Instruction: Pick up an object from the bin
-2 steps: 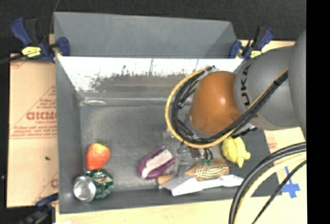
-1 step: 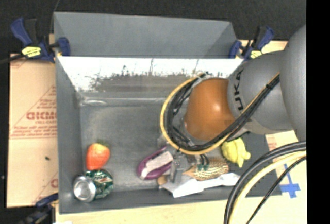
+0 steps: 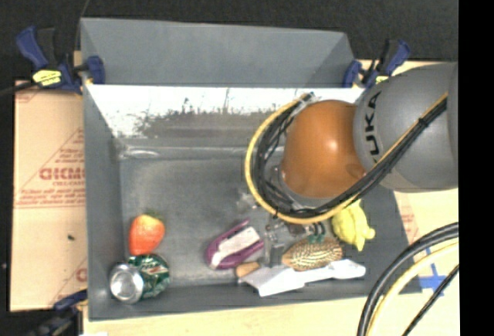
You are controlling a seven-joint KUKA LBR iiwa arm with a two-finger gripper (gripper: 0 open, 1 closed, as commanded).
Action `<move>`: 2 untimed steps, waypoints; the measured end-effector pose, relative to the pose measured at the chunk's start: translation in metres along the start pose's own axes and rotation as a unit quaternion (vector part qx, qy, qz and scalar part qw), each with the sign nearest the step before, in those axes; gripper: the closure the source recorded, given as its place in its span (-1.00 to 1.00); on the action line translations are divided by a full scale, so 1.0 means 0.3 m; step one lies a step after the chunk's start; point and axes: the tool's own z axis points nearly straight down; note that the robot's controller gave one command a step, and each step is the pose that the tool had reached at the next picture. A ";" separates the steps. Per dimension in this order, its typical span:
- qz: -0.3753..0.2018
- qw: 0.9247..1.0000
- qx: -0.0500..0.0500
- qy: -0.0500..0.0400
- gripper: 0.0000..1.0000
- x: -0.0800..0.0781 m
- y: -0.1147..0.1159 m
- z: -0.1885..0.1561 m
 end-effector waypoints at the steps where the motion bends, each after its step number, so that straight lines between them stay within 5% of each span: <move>1: -0.052 0.999 0.000 -0.002 -1.00 -0.053 -0.147 -0.087; 2: -0.054 0.999 -0.002 -0.006 -1.00 -0.028 0.052 0.057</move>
Offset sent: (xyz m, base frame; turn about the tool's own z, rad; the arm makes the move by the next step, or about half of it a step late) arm 0.0057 0.0151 -0.0162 -0.1054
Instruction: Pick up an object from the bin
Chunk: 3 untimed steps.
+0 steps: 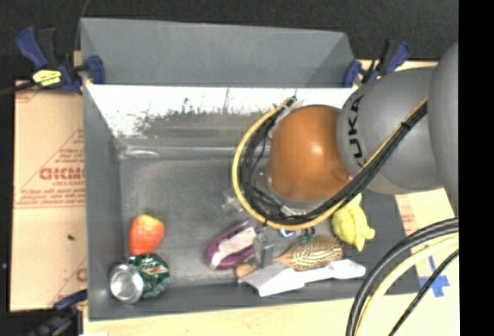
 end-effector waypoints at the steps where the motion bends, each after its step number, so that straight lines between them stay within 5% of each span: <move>1: -0.009 1.000 0.004 0.000 1.00 -0.058 0.019 0.124; 2: -0.008 1.000 0.003 0.000 1.00 -0.058 0.019 0.124; 3: -0.016 1.000 0.004 0.002 1.00 -0.053 -0.007 -0.212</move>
Offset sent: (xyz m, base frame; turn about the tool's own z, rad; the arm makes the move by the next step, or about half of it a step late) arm 0.0000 0.0000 0.0000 0.0000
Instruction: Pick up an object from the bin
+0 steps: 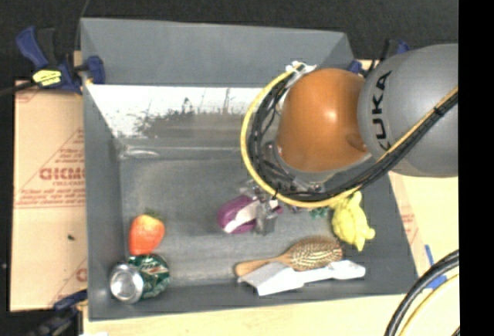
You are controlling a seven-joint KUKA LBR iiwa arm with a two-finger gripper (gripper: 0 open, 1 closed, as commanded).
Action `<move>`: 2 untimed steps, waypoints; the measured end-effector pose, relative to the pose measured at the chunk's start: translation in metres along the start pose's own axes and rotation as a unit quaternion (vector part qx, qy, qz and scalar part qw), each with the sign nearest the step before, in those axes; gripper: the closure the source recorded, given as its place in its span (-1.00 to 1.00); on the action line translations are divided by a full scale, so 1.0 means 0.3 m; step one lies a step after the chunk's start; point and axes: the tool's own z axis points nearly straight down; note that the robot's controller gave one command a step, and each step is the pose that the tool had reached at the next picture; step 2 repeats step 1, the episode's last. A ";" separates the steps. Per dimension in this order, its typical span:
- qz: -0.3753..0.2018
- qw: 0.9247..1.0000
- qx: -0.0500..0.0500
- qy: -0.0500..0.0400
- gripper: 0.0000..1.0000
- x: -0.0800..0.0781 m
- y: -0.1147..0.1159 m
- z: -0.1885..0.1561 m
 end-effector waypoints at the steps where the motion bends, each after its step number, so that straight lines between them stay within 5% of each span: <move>1: -0.002 1.000 -0.001 0.001 1.00 0.006 0.068 -0.200; 2: -0.002 1.000 -0.001 0.001 1.00 0.006 0.068 -0.200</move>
Offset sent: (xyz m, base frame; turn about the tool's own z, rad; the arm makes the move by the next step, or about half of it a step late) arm 0.0214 0.0181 0.1912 -0.0320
